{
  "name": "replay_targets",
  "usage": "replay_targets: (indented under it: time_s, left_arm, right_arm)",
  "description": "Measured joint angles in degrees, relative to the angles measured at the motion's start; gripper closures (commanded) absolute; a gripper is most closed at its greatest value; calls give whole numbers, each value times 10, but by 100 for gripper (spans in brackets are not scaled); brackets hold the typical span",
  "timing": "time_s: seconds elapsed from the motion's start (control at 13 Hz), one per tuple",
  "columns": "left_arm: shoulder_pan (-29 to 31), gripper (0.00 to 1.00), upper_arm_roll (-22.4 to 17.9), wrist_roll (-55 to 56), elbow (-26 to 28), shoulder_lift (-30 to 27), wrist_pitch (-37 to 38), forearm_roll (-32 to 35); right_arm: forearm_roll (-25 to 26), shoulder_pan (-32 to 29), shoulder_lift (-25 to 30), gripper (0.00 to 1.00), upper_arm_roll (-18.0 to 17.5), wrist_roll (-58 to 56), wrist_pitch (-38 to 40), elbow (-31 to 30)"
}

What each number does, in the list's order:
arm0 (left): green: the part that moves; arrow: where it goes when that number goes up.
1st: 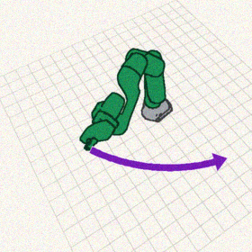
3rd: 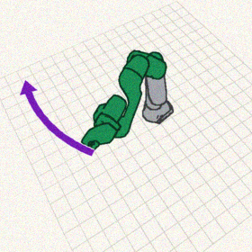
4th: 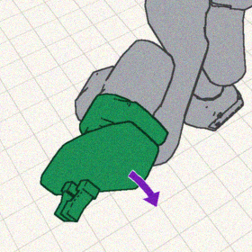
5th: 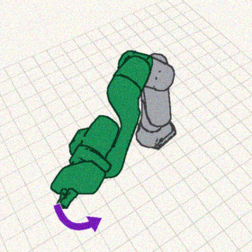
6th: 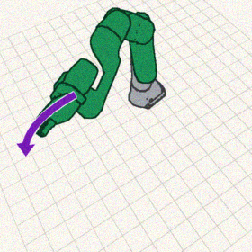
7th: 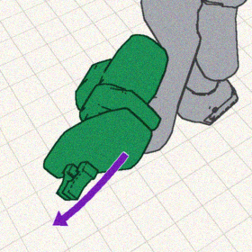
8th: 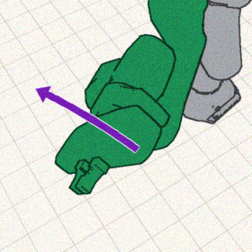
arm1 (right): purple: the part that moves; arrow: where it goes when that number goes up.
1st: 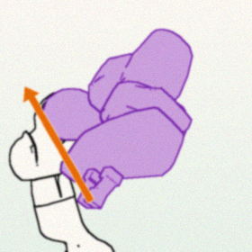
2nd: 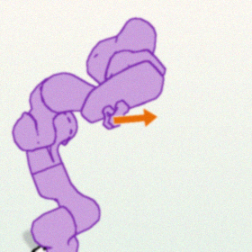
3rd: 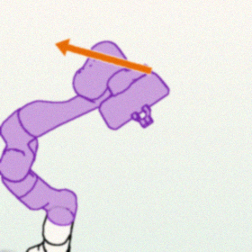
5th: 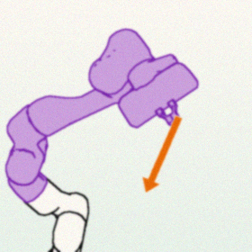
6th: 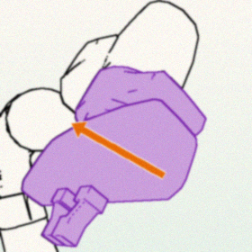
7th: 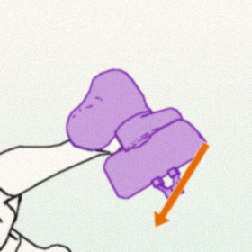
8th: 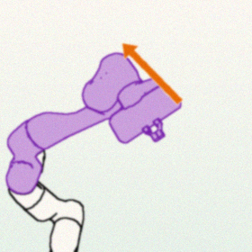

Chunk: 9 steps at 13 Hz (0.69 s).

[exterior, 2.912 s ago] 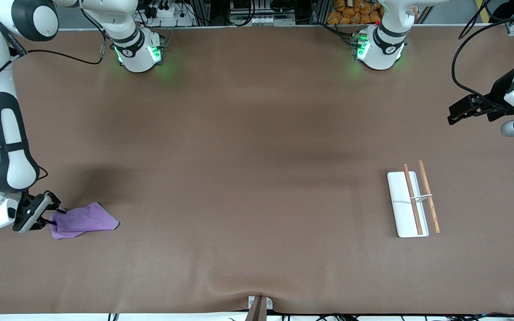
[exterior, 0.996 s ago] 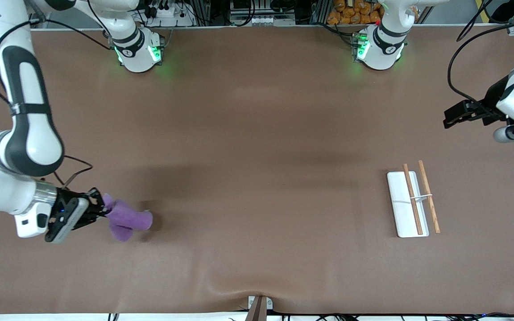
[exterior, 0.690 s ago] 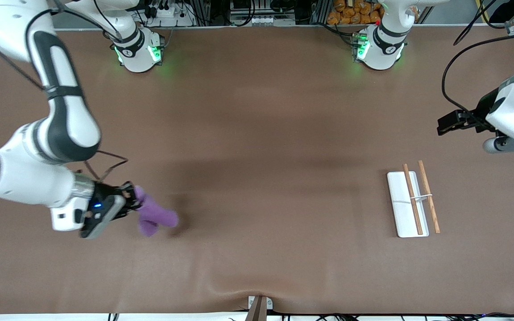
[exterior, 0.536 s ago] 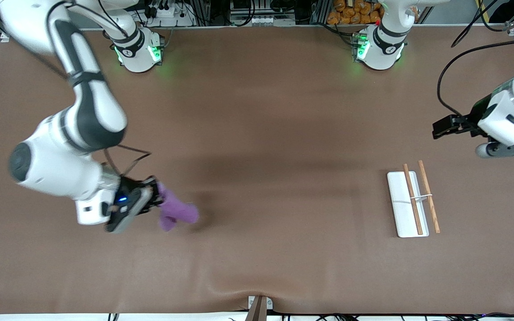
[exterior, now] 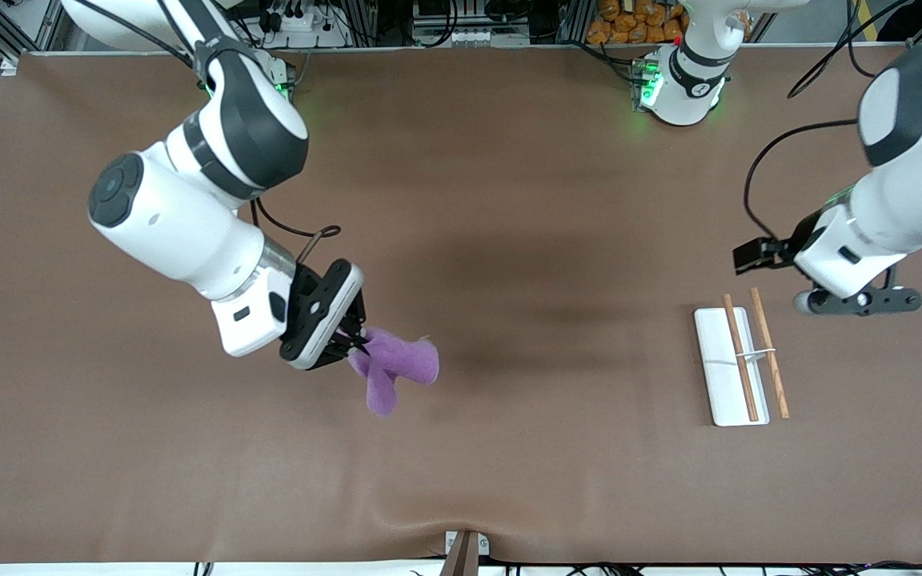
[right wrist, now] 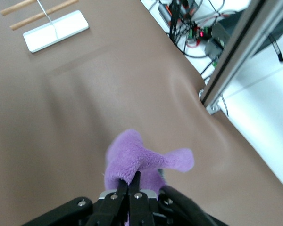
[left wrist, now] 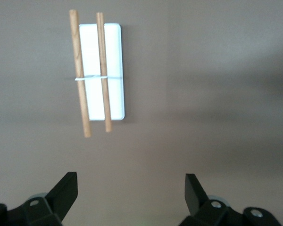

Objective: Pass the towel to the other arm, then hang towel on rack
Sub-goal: 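Hold the towel up with the right gripper while the left gripper approaches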

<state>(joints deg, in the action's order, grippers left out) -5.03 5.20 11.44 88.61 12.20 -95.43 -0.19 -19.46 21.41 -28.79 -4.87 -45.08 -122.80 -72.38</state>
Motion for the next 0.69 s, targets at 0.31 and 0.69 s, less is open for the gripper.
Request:
replay_targets:
  time_s: [0.31, 0.69]
  left_arm:
    - [-22, 0, 5, 77, 0, 34, -53, -41]
    - [-44, 0, 6, 173, -1, 59, -90, -103]
  right_arm:
    - [3, 44, -1, 100, 0, 19, -52, 0]
    - [50, 101, -5, 100, 2, 112, -114, -1]
